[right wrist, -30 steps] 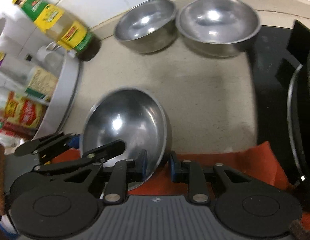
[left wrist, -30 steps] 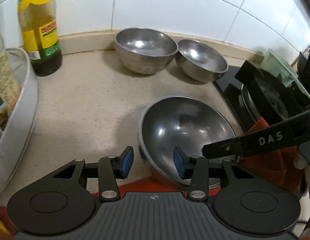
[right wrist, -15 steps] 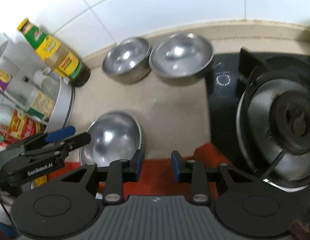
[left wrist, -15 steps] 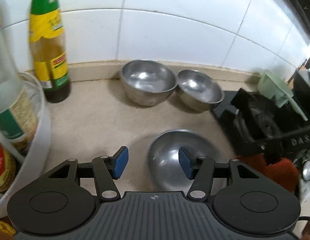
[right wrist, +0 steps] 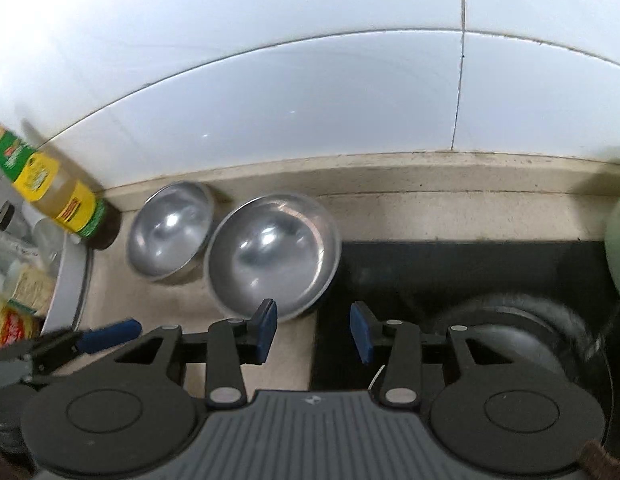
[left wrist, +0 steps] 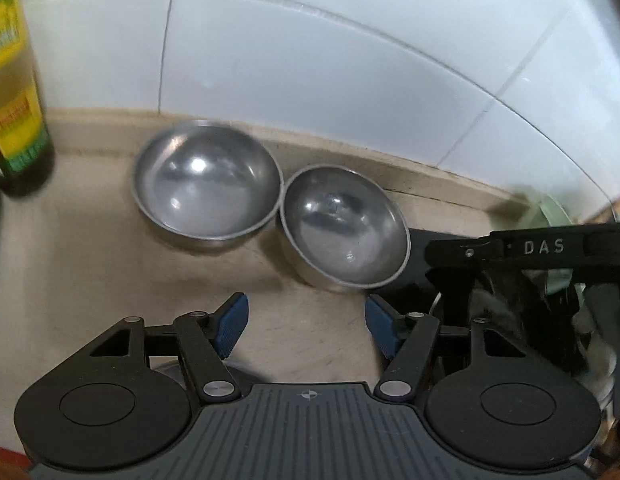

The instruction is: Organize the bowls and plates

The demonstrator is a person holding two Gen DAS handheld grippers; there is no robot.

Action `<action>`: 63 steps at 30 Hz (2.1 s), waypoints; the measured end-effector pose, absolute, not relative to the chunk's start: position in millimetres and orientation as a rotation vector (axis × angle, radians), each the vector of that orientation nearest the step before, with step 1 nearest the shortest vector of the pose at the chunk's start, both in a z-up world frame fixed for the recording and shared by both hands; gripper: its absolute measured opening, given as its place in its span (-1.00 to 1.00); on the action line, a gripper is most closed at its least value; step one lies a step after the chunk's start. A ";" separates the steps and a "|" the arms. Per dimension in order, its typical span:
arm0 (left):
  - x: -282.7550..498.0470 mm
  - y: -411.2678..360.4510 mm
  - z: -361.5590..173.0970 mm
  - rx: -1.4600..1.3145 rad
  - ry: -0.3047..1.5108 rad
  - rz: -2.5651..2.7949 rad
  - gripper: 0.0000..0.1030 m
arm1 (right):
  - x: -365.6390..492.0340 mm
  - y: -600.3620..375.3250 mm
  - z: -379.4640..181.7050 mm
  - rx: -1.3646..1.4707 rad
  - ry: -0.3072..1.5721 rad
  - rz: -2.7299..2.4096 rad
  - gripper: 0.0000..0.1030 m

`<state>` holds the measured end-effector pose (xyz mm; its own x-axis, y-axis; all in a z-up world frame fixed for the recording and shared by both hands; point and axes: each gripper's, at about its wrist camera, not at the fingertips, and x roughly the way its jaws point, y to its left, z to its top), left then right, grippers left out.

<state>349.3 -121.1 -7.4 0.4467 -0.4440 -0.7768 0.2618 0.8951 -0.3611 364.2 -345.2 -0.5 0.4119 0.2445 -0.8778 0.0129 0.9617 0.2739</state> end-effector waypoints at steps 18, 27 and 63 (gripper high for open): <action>395.7 -161.7 -47.1 -0.300 1.082 -0.259 0.05 | 444.6 -347.7 -58.2 0.194 1.185 0.351 -0.24; 404.8 -164.8 -54.2 -0.232 1.053 -0.247 -0.22 | 447.1 -345.4 -69.3 0.176 1.195 0.389 -0.62; 281.8 -90.9 90.0 -0.091 0.695 -0.278 -0.12 | 311.0 -290.7 75.8 0.135 0.994 0.451 -0.63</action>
<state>281.8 -90.9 90.0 0.7331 -0.2828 -0.6186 0.2226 0.9591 -0.1747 311.0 -290.7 75.8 0.4622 0.4261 -0.7777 -0.3050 0.8999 0.3117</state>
